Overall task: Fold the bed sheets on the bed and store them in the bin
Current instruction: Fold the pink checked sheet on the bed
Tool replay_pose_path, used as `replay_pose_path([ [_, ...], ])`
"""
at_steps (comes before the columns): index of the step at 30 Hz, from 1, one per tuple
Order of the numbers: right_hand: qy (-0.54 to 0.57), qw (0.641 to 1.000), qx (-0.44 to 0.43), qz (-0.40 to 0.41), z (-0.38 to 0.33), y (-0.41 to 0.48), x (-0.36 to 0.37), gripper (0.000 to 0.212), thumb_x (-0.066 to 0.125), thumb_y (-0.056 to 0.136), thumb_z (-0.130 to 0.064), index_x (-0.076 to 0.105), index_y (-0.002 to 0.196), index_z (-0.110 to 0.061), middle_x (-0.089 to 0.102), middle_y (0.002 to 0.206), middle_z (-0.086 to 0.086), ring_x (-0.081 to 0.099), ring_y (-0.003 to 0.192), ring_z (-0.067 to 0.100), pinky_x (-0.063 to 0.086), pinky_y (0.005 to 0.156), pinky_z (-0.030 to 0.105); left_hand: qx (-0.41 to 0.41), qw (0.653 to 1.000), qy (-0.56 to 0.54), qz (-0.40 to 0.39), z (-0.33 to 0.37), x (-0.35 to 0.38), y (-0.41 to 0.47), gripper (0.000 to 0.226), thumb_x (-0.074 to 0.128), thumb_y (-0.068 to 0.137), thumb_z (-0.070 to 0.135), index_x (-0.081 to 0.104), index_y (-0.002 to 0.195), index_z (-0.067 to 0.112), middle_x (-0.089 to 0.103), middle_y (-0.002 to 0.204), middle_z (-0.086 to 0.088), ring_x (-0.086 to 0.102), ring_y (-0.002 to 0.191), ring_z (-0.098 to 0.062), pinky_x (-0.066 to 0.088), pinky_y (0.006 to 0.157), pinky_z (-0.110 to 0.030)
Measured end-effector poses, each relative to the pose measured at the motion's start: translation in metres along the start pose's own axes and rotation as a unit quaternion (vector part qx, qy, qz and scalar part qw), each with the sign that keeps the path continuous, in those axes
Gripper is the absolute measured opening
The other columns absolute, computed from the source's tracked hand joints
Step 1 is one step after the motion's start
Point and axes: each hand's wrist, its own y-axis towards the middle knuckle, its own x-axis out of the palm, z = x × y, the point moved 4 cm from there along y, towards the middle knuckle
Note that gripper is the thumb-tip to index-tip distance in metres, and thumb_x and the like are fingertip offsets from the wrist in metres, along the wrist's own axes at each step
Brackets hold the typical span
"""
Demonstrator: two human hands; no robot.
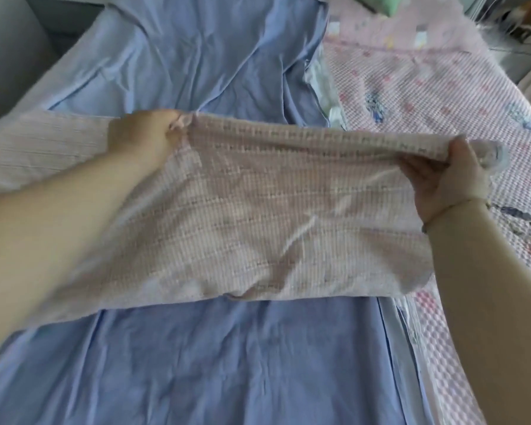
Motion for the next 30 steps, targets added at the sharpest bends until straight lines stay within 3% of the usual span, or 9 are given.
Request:
replay_pose_path([
  [3, -0.18, 0.981, 0.047, -0.054, 0.038, 0.045, 0.014, 0.039, 0.026, 0.101, -0.024, 0.035, 0.136, -0.009, 0.06, 0.114, 0.002, 0.057, 0.106, 0.015, 0.042, 0.085, 0.023, 0.028, 0.996, 0.085, -0.005, 0.001, 0.038, 0.046, 0.045, 0.047, 0.095, 0.024, 0.041, 0.137, 0.011, 0.044, 0.134, -0.025, 0.037, 0.127, -0.037, 0.016, 0.109, -0.044],
  [5, -0.269, 0.959, 0.06, -0.064, 0.07, 0.054, 0.004, 0.039, 0.029, 0.099, -0.011, 0.036, 0.136, -0.001, 0.051, 0.125, 0.015, 0.048, 0.115, 0.021, 0.039, 0.077, 0.015, 0.022, 0.991, 0.115, -0.068, -0.002, 0.075, 0.04, 0.057, 0.045, 0.095, 0.027, 0.021, 0.146, 0.015, 0.025, 0.149, -0.016, 0.021, 0.138, -0.03, 0.002, 0.114, -0.044],
  [10, -0.278, 0.954, 0.113, 0.002, 0.133, 0.029, -0.062, 0.014, 0.041, 0.096, -0.005, 0.054, 0.099, -0.007, 0.065, 0.07, 0.002, 0.064, 0.062, 0.008, 0.048, 0.062, 0.02, 0.1, 0.96, 0.012, -0.263, 0.006, 0.165, -0.08, 0.073, 0.026, 0.085, 0.054, 0.03, 0.144, 0.011, 0.023, 0.152, -0.014, 0.034, 0.134, -0.03, 0.022, 0.109, -0.035],
  [16, -0.286, 0.931, 0.192, 0.119, 0.163, -0.025, -0.143, 0.03, 0.044, 0.096, -0.01, 0.049, 0.066, -0.005, 0.055, 0.038, 0.003, 0.052, 0.03, 0.006, 0.044, 0.031, 0.017, 0.221, 0.951, 0.069, -0.205, -0.008, 0.195, -0.161, 0.075, 0.07, 0.06, 0.054, 0.057, 0.12, 0.011, 0.061, 0.122, -0.01, 0.058, 0.111, -0.029, 0.025, 0.095, -0.036],
  [19, -0.354, 0.904, 0.141, 0.195, 0.156, -0.031, -0.167, 0.022, 0.05, 0.093, -0.018, 0.055, 0.082, 0.0, 0.056, 0.065, 0.013, 0.056, 0.048, 0.018, 0.045, 0.036, 0.017, 0.21, 0.963, 0.039, -0.167, -0.009, 0.193, -0.153, 0.073, 0.094, 0.033, 0.029, 0.071, 0.1, 0.009, 0.071, 0.1, -0.01, 0.07, 0.086, -0.027, 0.051, 0.081, -0.038],
  [21, -0.445, 0.867, 0.048, 0.22, 0.143, -0.022, -0.168, 0.037, 0.053, 0.085, -0.031, 0.059, 0.098, 0.004, 0.06, 0.088, 0.018, 0.056, 0.073, 0.027, 0.049, 0.06, 0.026, 0.201, 0.964, 0.016, -0.174, -0.007, 0.19, -0.147, 0.069, 0.094, 0.034, 0.023, 0.072, 0.098, 0.008, 0.071, 0.097, -0.008, 0.07, 0.083, -0.026, 0.054, 0.071, -0.04],
  [24, -0.544, 0.815, -0.051, 0.191, 0.119, 0.001, -0.147, 0.042, 0.056, 0.088, -0.026, 0.052, 0.12, 0.0, 0.045, 0.132, 0.018, 0.043, 0.122, 0.03, 0.032, 0.103, 0.038, 0.147, 0.964, -0.06, -0.213, -0.008, 0.191, -0.144, 0.063, 0.075, 0.073, 0.036, 0.054, 0.129, 0.015, 0.052, 0.131, 0.002, 0.05, 0.122, -0.024, 0.033, 0.103, -0.035],
  [27, -0.571, 0.813, 0.022, 0.113, 0.115, 0.041, -0.133, 0.06, 0.054, 0.091, -0.029, 0.029, 0.141, -0.005, 0.03, 0.147, 0.013, 0.03, 0.135, 0.028, 0.023, 0.109, 0.038, 0.075, 0.959, -0.151, -0.228, -0.013, 0.196, -0.145, 0.069, 0.046, 0.081, 0.061, 0.05, 0.132, 0.016, 0.043, 0.141, 0.003, 0.04, 0.129, -0.021, 0.025, 0.109, -0.031],
  [30, -0.596, 0.794, 0.105, 0.067, 0.119, 0.065, -0.129, 0.074, 0.056, 0.09, -0.035, 0.015, 0.146, -0.008, 0.024, 0.151, 0.012, 0.03, 0.135, 0.031, 0.028, 0.107, 0.041, 0.111, 0.966, -0.058, -0.228, -0.008, 0.198, -0.146, 0.058, 0.067, 0.082, 0.034, 0.048, 0.134, 0.017, 0.046, 0.139, 0.001, 0.042, 0.127, -0.024, 0.027, 0.107, -0.035],
])
